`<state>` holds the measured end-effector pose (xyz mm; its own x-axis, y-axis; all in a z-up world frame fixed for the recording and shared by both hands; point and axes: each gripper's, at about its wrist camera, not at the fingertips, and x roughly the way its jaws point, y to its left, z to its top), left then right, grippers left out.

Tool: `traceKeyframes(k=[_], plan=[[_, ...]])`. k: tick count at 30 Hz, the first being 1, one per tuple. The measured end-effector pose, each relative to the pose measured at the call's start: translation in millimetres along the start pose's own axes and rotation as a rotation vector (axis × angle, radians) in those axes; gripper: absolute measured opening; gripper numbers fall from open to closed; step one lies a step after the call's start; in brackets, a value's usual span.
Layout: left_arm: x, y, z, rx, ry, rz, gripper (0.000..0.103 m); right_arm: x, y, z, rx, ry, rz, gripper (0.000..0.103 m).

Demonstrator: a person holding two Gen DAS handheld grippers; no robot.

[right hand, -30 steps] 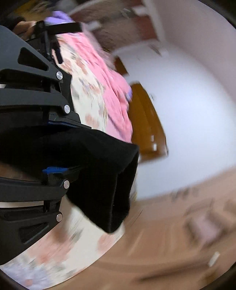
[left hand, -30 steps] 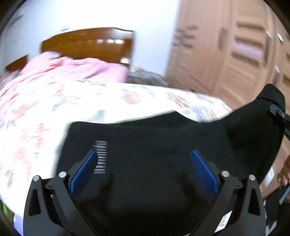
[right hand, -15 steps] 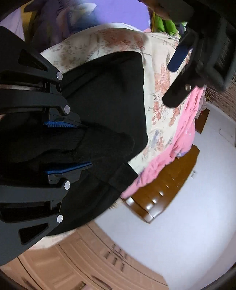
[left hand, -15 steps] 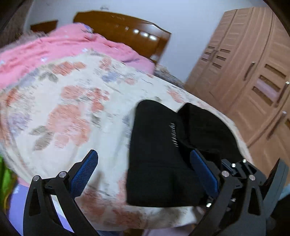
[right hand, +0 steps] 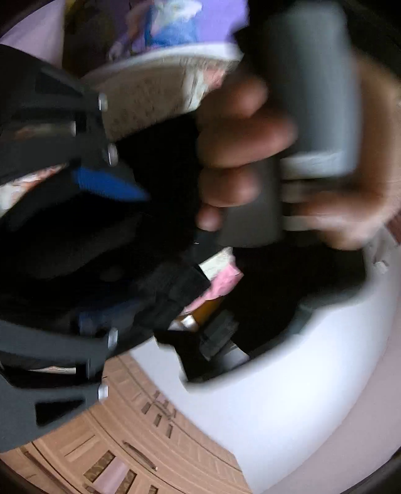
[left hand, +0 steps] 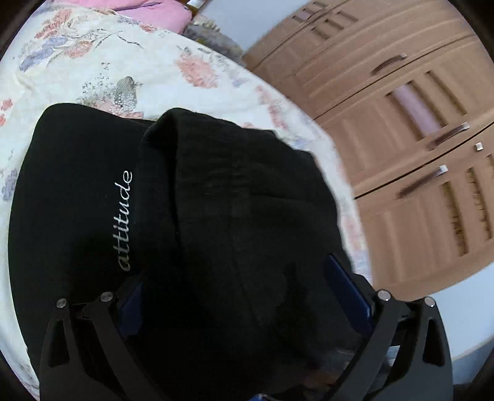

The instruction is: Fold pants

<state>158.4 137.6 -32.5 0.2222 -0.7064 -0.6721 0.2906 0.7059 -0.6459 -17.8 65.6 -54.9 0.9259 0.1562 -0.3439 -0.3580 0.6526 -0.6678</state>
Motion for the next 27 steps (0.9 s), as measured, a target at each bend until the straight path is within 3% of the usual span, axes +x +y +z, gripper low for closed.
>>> traceKeyframes(k=[2,4,7,11,13,15,19,24,26,27], plan=[[1,1,-2,0.002,0.001,0.002,0.101,-19,-17,-7,0.054,-0.022,0.011,0.076],[0,1,-4,0.006,0.001,-0.002,0.101,-36,-53,-24,0.197,-0.009,0.010,0.076],[-1,4,-4,-0.001,-0.011,-0.031,0.101,-36,-113,-61,0.454,0.058,0.011,0.076],[-5,15,-4,-0.055,-0.052,-0.153,0.101,3,-205,-129,0.911,0.184,0.075,0.070],[-8,19,-6,-0.082,-0.076,-0.206,0.101,30,-216,-137,0.918,0.262,0.107,0.062],[-9,16,-6,-0.098,-0.087,-0.235,0.101,58,-200,-122,0.805,0.337,0.211,0.056],[-5,10,-5,-0.080,-0.072,-0.172,0.101,57,-154,-74,0.585,0.296,0.194,0.056],[-1,7,-3,-0.043,-0.041,-0.179,0.101,50,-159,-86,0.652,0.289,0.259,0.057],[5,1,-5,0.009,-0.016,-0.142,0.101,53,-163,-92,0.668,0.289,0.266,0.058],[7,0,-6,0.020,-0.002,-0.119,0.096,50,-158,-87,0.675,0.288,0.268,0.058]])
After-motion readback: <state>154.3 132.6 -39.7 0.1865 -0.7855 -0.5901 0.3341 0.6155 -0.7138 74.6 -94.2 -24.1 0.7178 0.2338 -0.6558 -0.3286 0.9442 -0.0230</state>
